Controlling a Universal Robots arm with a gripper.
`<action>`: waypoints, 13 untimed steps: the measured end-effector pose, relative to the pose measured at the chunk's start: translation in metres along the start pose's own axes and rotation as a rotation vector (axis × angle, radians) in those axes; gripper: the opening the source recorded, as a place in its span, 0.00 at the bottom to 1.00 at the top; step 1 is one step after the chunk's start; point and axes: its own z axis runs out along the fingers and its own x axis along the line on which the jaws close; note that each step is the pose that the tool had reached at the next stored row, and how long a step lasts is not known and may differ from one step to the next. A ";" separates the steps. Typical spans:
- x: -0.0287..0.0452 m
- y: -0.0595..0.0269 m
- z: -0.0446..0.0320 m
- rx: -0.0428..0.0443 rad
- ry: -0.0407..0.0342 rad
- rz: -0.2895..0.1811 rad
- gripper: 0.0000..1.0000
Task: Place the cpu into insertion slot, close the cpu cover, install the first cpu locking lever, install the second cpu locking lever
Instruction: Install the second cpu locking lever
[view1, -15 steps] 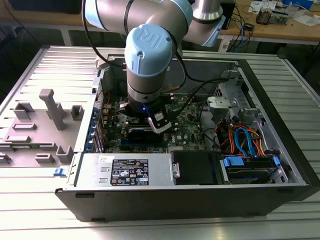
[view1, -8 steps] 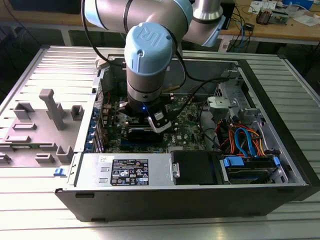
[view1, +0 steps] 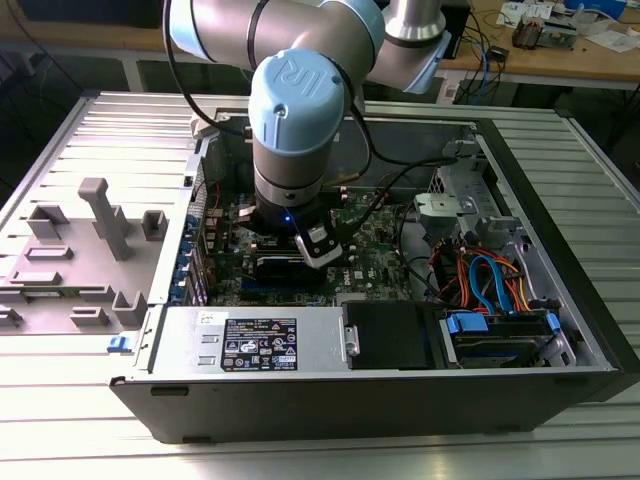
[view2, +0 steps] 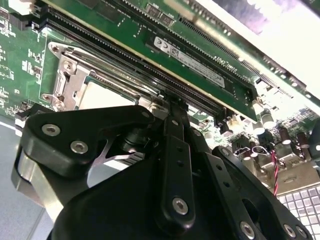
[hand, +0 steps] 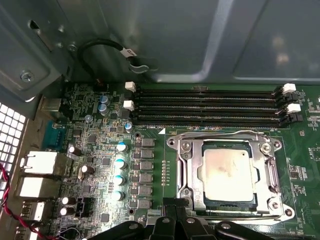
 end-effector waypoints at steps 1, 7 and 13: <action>0.0000 0.0000 0.0001 -0.0001 0.0000 0.000 0.11; 0.0003 -0.0032 -0.0009 -0.0006 -0.0004 0.000 0.11; 0.0004 -0.0024 -0.0041 0.0007 0.0000 0.000 0.11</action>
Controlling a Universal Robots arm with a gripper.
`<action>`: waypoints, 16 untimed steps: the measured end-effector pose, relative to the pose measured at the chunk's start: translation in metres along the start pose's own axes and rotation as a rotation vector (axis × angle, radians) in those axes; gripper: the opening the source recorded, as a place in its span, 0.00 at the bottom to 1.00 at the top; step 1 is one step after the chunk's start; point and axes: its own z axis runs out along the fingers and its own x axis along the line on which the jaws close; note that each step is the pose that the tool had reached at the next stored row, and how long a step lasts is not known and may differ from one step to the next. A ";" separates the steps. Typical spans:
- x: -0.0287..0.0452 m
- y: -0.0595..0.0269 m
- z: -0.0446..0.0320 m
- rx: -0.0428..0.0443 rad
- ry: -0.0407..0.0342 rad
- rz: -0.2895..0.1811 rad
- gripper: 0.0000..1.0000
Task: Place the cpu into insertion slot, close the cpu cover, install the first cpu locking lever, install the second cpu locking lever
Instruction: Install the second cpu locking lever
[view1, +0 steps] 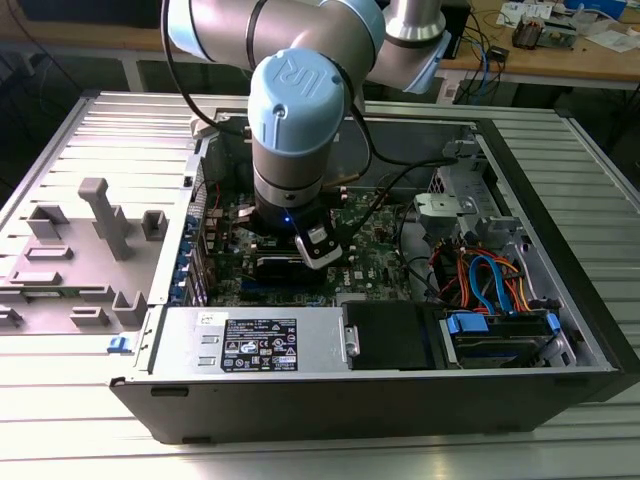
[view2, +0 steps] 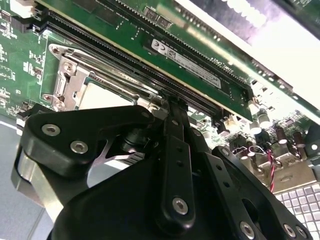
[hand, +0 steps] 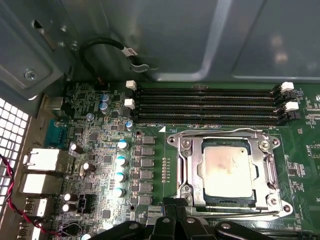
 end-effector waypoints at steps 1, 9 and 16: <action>0.0000 0.0000 0.0000 -0.0002 0.0001 0.000 0.11; 0.0004 0.0047 -0.0110 -0.0005 -0.0002 0.000 0.11; 0.0008 0.0079 -0.0200 -0.0005 -0.0002 0.000 0.11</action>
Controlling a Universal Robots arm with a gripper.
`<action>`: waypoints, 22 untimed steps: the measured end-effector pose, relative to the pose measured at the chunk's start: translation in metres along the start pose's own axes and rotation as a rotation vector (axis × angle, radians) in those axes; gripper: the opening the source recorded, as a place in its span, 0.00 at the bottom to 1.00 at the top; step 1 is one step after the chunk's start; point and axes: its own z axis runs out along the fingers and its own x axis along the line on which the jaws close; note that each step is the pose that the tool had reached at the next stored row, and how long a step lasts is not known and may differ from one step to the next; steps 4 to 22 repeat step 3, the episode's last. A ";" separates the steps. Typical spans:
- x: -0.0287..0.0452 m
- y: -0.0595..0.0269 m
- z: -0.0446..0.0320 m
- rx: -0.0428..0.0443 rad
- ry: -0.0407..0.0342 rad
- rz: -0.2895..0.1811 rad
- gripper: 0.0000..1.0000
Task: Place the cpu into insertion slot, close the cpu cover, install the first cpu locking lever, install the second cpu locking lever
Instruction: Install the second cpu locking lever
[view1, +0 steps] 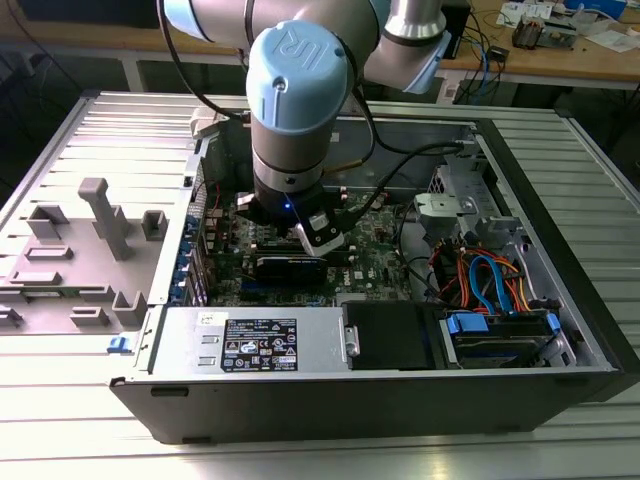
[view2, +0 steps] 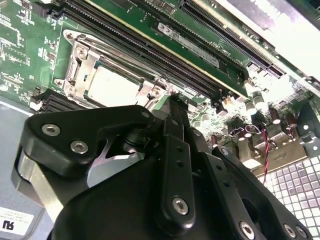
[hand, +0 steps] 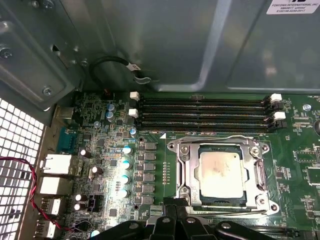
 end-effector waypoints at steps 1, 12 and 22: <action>0.0000 0.0000 -0.0001 0.0000 0.0000 0.000 0.11; 0.0000 0.0000 -0.0001 0.0000 0.0000 0.000 0.11; 0.0000 0.0000 -0.0001 0.0000 0.0000 0.000 0.11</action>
